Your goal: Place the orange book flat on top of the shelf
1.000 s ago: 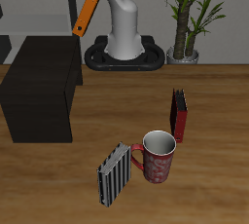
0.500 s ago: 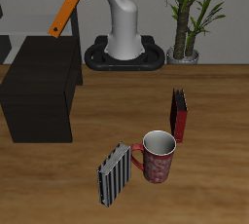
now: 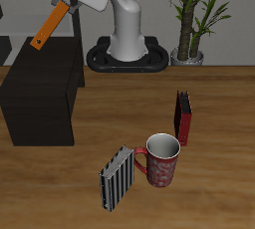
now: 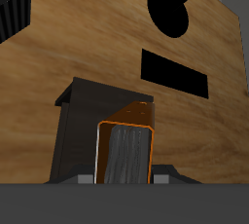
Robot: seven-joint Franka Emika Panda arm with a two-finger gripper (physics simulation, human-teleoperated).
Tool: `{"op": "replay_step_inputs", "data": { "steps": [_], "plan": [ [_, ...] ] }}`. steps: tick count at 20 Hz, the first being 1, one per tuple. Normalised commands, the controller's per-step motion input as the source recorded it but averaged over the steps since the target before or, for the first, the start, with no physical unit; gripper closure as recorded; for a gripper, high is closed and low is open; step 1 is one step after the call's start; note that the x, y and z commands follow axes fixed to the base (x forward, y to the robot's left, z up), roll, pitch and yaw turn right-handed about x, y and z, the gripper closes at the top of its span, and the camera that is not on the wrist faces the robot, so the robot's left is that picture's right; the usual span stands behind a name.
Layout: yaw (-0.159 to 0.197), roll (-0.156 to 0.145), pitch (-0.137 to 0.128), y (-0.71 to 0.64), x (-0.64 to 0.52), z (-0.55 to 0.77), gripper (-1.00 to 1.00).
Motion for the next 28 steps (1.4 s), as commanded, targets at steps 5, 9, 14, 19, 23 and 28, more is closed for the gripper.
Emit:
{"op": "replay_step_inputs", "data": {
  "steps": [5,9,14,19,23,28],
  "plan": [
    [0.04,-0.075,-0.002,-0.27,0.03,-0.21,1.0],
    [0.052,-0.11,-0.016,-0.23,0.05,-0.14,1.0],
    [0.035,-0.052,0.029,-0.1,0.09,-0.21,1.0],
    [0.021,-0.016,0.041,-0.04,0.13,-0.25,1.0],
    [0.013,-0.026,0.047,-0.08,0.14,-0.28,1.0],
    [0.002,-0.027,0.039,-0.15,0.09,-0.26,1.0]
  ]
}}
